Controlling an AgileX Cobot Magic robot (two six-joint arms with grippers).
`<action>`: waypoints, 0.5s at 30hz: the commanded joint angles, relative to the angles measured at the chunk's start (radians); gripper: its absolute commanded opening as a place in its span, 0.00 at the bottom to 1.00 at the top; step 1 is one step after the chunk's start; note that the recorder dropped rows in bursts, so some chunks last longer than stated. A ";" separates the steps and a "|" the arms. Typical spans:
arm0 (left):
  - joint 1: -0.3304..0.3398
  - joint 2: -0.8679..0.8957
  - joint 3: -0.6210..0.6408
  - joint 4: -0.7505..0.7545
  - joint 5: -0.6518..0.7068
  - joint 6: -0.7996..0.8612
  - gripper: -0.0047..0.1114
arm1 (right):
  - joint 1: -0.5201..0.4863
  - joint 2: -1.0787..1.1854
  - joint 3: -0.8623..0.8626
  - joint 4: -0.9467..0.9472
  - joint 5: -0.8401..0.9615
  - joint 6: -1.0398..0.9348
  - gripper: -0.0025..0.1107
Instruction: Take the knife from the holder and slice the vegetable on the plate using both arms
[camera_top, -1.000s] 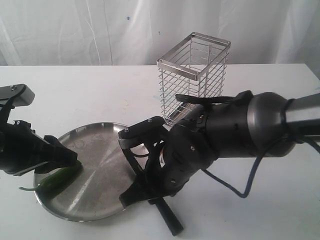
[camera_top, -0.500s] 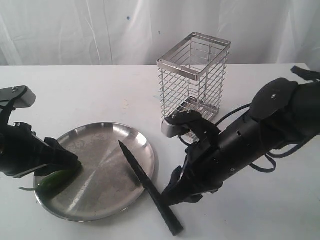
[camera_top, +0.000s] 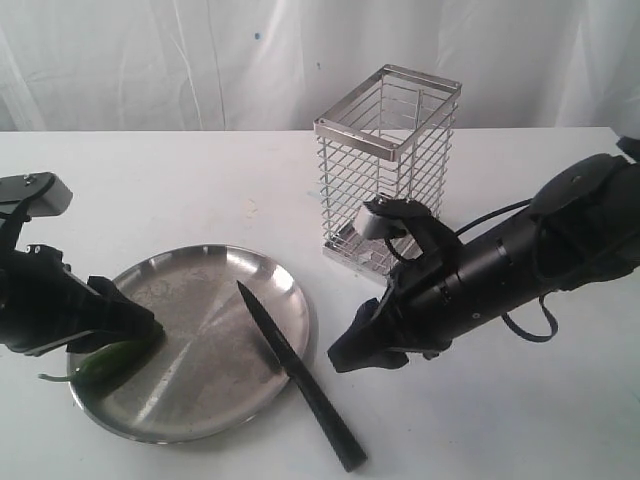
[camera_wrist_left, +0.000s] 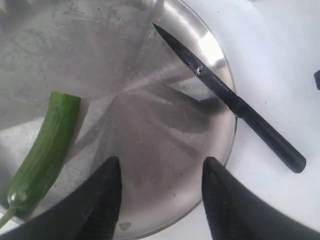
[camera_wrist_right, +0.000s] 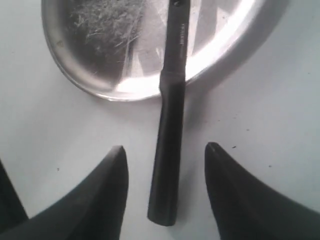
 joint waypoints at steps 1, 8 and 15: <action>0.001 -0.008 0.016 -0.009 0.010 0.001 0.50 | -0.011 0.047 -0.019 0.032 0.138 -0.046 0.42; 0.001 -0.008 0.083 -0.015 -0.047 0.001 0.50 | -0.032 0.194 -0.078 0.030 0.195 -0.106 0.42; 0.001 -0.008 0.088 -0.015 -0.056 0.001 0.50 | -0.032 0.281 -0.129 0.028 0.183 -0.112 0.42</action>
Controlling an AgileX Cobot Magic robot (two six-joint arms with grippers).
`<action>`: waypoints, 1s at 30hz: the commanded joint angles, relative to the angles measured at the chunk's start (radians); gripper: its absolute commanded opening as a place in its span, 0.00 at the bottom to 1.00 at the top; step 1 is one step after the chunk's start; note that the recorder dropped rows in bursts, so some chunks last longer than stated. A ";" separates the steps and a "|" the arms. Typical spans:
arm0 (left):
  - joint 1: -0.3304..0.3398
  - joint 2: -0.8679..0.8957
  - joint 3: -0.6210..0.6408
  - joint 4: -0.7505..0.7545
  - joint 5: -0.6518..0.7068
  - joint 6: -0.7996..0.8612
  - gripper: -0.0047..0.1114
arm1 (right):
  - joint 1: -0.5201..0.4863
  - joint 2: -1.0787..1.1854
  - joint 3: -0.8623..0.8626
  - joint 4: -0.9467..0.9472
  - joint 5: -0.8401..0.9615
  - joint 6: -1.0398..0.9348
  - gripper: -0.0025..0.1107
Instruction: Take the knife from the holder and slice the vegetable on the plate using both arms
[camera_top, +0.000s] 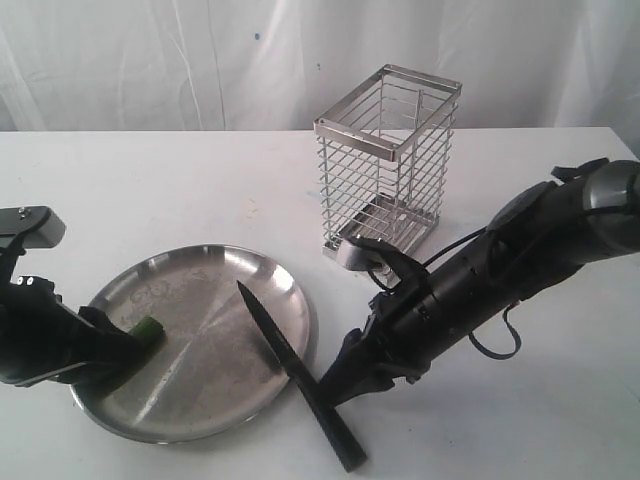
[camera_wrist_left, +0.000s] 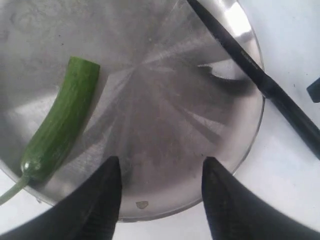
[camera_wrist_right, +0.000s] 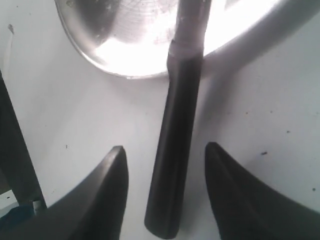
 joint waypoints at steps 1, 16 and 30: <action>0.001 -0.008 0.007 -0.015 0.005 0.001 0.50 | -0.008 0.044 -0.038 0.003 -0.004 -0.019 0.42; 0.001 -0.008 0.007 -0.020 -0.017 -0.002 0.50 | -0.005 0.110 -0.053 0.026 0.088 -0.087 0.42; 0.001 -0.008 0.007 -0.019 -0.021 -0.002 0.50 | 0.008 0.116 -0.049 0.062 0.110 -0.120 0.42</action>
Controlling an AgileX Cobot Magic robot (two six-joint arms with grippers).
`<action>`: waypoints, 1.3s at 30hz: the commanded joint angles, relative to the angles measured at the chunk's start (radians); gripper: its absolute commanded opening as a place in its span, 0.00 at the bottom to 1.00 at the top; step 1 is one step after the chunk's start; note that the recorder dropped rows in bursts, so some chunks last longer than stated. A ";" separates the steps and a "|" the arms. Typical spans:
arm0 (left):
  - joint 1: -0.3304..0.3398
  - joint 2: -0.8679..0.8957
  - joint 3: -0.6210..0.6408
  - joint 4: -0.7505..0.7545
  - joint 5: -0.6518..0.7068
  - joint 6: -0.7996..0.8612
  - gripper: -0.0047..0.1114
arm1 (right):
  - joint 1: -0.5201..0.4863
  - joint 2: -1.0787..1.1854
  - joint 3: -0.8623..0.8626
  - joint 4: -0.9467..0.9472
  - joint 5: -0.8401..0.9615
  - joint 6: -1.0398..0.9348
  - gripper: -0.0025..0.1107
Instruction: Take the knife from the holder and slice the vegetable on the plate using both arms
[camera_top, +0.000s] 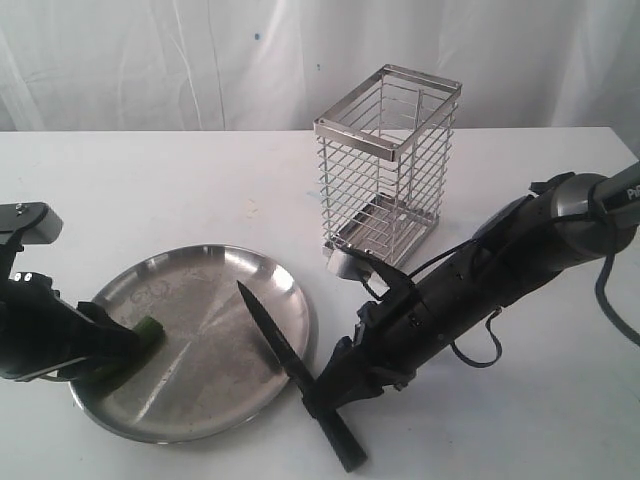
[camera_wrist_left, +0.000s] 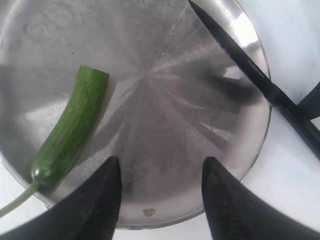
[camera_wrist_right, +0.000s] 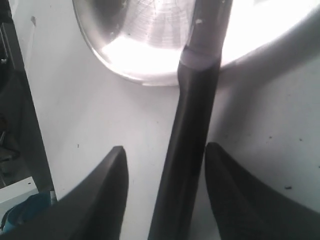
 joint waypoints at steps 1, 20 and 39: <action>0.001 -0.008 0.007 -0.019 0.007 -0.002 0.50 | 0.015 0.017 0.004 0.008 0.016 -0.025 0.42; 0.001 -0.008 0.007 -0.056 0.070 -0.002 0.52 | 0.029 0.075 0.002 0.022 -0.070 0.069 0.42; -0.001 -0.008 0.007 -0.132 0.148 0.050 0.62 | 0.067 0.062 -0.045 -0.247 -0.137 0.336 0.46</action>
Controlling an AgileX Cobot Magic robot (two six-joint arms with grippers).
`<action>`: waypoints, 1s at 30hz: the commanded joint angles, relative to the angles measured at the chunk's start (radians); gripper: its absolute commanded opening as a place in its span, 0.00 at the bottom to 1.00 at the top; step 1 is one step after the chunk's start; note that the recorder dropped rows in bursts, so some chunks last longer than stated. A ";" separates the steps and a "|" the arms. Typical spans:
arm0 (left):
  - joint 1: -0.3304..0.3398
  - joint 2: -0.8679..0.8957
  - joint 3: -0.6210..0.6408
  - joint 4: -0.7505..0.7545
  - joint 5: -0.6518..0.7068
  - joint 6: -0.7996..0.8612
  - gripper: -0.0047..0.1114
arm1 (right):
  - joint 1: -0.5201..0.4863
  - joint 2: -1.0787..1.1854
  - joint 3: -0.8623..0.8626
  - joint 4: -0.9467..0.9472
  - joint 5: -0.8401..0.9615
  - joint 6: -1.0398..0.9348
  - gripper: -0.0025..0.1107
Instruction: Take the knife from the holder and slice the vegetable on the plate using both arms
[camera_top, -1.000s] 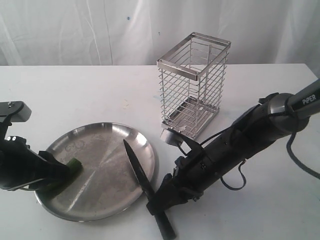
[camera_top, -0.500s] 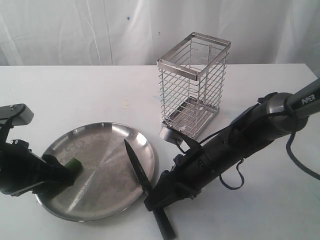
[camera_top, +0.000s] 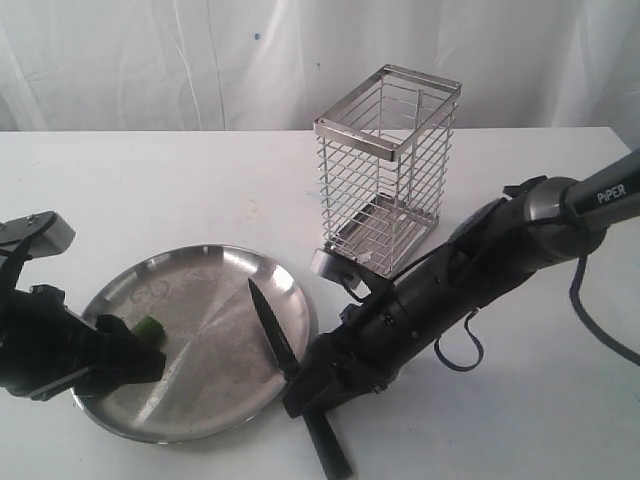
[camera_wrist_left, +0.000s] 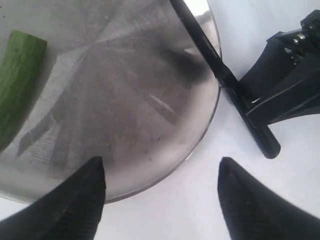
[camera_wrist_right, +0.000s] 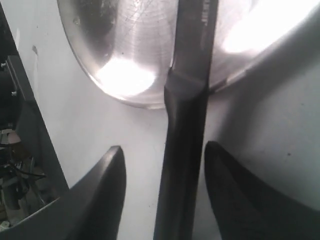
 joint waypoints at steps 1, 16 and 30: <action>-0.001 -0.008 0.007 -0.025 0.008 0.010 0.62 | 0.013 0.013 -0.020 -0.254 -0.102 0.129 0.46; -0.001 -0.008 0.007 -0.037 -0.012 0.010 0.62 | 0.077 -0.060 -0.021 -0.530 -0.137 0.371 0.46; -0.001 -0.008 0.007 -0.040 -0.021 0.010 0.62 | 0.221 -0.091 -0.021 -0.751 -0.293 0.638 0.46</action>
